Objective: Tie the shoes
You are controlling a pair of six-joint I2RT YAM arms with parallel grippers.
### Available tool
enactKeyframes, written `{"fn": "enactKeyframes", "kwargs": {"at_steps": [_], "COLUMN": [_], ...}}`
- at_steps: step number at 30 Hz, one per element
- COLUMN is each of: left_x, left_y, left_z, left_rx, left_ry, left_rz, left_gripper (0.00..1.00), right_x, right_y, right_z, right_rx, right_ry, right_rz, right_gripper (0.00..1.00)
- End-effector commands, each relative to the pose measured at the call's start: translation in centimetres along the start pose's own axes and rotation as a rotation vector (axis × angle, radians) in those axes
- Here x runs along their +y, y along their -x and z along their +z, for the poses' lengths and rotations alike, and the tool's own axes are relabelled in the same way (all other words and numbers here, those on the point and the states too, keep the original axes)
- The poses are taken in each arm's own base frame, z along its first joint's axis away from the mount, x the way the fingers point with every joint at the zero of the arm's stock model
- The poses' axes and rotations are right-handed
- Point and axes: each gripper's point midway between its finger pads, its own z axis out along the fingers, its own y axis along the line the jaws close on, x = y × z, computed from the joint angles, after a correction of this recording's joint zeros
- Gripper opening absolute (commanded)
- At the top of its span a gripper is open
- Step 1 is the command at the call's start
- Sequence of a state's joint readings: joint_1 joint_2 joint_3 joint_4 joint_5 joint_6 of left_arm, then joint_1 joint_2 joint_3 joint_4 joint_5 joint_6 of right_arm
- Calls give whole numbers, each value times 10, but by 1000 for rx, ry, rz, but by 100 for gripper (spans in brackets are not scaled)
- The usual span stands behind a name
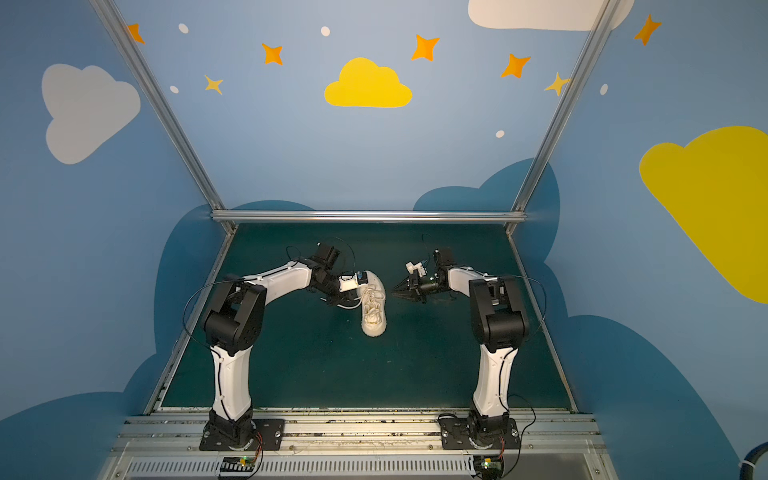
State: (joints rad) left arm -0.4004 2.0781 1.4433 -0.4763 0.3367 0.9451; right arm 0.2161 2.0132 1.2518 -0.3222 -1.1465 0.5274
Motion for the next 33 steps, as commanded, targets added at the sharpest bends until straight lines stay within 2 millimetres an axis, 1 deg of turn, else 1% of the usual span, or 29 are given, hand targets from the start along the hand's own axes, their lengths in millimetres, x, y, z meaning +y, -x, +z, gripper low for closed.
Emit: {"fn": "enactKeyframes", "kwargs": {"at_steps": [1, 5, 8, 13, 17, 23, 25, 28, 33], "left_x": [-4, -3, -3, -7, -11, -15, -17, -19, -22], "left_y": [-6, -4, 2, 12, 20, 30, 32, 34, 36], "left_z": [6, 4, -2, -12, -19, -30, -32, -36, -36], "left_rx": [18, 19, 7, -7, -21, -39, -44, -51, -51], "left_ry": [-17, -14, -6, -1, -3, 0, -4, -5, -11], "left_rz": [11, 17, 28, 52, 56, 65, 70, 73, 71], "left_gripper": [24, 7, 3, 3, 3, 3, 3, 3, 3], "right_x": [13, 13, 10, 13, 26, 40, 47, 57, 65], "right_y": [-7, -6, -8, -8, -3, 2, 4, 7, 17], "right_z": [-8, -8, -7, -6, -6, 2, 8, 23, 46], "right_rx": [2, 1, 3, 0, -4, 6, 13, 35, 59], "right_ry": [19, 20, 22, 19, 23, 6, 14, 28, 19], "right_rz": [-25, -24, -19, -21, -37, -59, -68, -80, -78], "right_gripper": [21, 21, 21, 21, 18, 18, 18, 18, 19]}}
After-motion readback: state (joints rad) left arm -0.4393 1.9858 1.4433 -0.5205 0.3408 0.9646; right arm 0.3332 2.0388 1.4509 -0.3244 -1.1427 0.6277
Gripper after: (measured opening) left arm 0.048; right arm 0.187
